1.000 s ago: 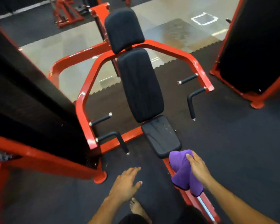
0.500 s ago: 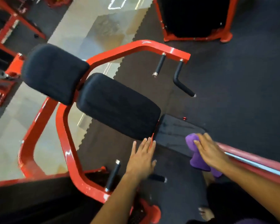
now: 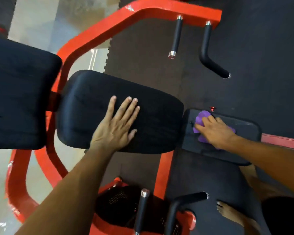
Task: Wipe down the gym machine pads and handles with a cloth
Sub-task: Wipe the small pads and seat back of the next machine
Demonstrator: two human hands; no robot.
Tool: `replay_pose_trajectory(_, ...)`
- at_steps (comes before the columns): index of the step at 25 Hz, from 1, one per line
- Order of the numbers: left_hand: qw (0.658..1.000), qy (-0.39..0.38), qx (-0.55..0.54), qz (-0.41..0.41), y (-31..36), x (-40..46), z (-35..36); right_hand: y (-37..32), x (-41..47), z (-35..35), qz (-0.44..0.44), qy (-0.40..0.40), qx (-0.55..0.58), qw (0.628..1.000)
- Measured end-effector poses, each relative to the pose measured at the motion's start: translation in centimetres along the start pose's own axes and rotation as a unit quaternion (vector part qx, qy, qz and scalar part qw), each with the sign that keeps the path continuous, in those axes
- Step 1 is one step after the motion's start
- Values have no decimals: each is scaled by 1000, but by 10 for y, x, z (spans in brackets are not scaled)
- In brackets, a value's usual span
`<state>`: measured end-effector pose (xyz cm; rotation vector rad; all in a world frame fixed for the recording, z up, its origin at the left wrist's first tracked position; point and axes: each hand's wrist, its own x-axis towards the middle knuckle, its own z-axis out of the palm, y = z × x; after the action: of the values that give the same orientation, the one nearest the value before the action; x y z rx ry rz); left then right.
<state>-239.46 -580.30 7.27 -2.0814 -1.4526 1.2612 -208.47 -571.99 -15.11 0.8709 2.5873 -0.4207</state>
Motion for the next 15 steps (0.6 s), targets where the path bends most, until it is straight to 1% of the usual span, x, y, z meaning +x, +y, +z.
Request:
replay_pose_trajectory(2,999,25,21,-7,3,0,6,-7,26,31,1,-30,-60,998)
replay_pose_trajectory(5,998,57,30,-11,6,2,11,-15,39,82,60,-94,-37,993)
replay_pose_trajectory(8,997,41,58,-5,6,3,5,-28,45,97,62,-120,-11,991)
replay_pose_trajectory(11,997,61,51,0,5,3,12,-21,48,88,29,-77,-5,997)
replay_pose_trajectory(13,996,70,58,-1,6,4,13,-1,58,80,2,-35,30,999)
replay_pose_trajectory(14,996,71,60,1,8,5,13,11,70,77,5,-21,37,999)
replay_pose_trajectory(15,996,68,60,5,7,6,11,21,86,74,29,4,49,998)
